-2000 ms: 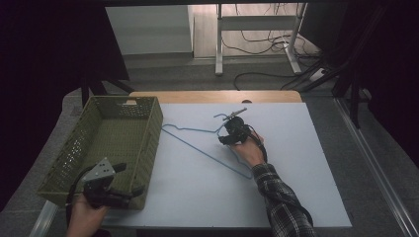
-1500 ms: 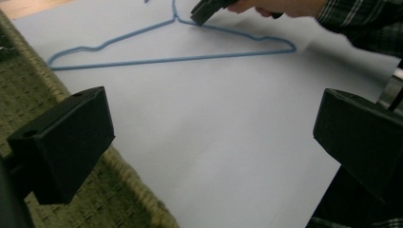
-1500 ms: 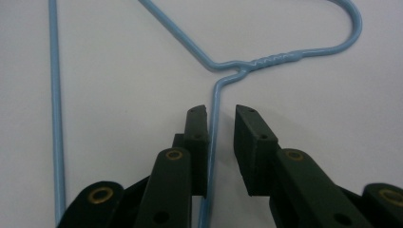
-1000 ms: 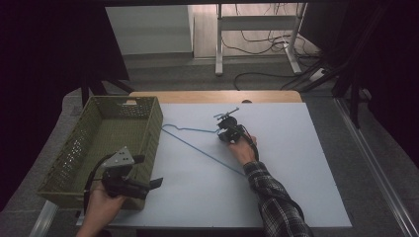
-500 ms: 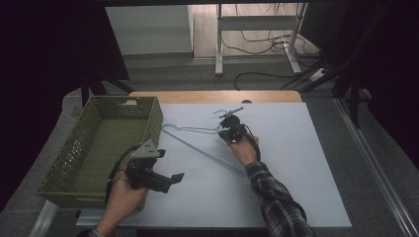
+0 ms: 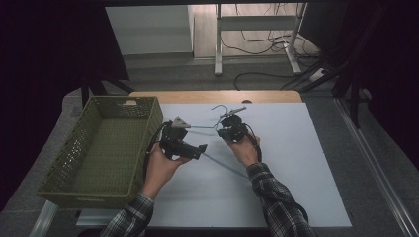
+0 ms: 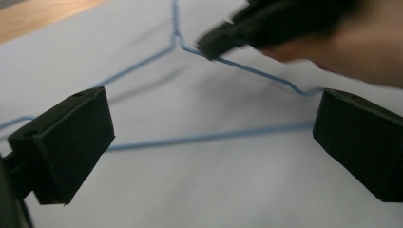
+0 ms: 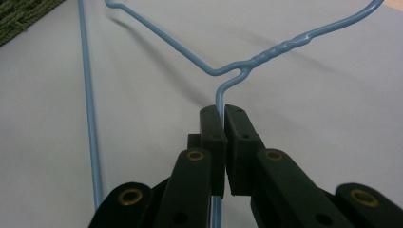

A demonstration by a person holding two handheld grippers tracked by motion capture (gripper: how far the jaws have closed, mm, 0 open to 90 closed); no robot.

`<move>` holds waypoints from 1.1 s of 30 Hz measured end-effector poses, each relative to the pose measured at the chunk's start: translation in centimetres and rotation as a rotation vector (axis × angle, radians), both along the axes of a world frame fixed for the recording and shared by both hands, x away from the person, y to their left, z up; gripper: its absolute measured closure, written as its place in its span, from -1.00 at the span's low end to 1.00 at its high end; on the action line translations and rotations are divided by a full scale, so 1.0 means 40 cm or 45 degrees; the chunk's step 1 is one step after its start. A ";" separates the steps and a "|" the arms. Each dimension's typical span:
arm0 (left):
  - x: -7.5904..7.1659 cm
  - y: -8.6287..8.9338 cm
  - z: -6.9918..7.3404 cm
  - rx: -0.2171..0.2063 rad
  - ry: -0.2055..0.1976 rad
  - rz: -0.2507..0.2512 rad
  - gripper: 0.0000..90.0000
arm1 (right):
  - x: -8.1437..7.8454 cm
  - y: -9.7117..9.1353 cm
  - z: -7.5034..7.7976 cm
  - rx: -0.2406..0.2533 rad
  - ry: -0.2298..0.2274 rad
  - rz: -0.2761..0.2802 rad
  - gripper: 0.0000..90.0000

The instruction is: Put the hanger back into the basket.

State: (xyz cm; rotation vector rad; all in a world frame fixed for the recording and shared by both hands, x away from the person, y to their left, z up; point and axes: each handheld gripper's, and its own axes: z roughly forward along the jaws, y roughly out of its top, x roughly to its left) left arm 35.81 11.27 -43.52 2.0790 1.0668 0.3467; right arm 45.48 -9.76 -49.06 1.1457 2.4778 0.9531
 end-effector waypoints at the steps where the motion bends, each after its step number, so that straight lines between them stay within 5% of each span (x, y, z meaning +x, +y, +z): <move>1: 0.015 -0.002 -0.003 0.012 -0.005 0.013 -0.96 | 0.000 0.000 0.001 0.000 -0.001 0.002 0.94; 5: 0.075 -0.007 -0.029 -0.012 -0.007 0.054 -0.86 | -0.003 -0.002 0.005 0.013 -0.004 0.003 0.94; 11: 0.146 -0.026 -0.075 -0.020 -0.011 0.004 -0.70 | -0.006 -0.005 0.014 0.031 -0.011 0.016 0.94; 20: 0.247 -0.042 -0.100 -0.144 0.053 -0.100 0.02 | -0.009 -0.008 0.017 0.037 -0.021 0.033 0.94; 26: 0.290 -0.076 -0.108 -0.080 0.057 -0.137 0.15 | -0.011 -0.007 0.020 0.041 -0.015 0.028 0.94; 28: 0.301 -0.089 -0.114 -0.108 0.063 -0.127 0.19 | -0.011 -0.007 0.019 0.042 -0.016 0.031 0.94; 33: 0.328 -0.105 -0.131 -0.072 0.097 -0.161 0.30 | -0.011 -0.008 0.020 0.045 -0.013 0.031 0.94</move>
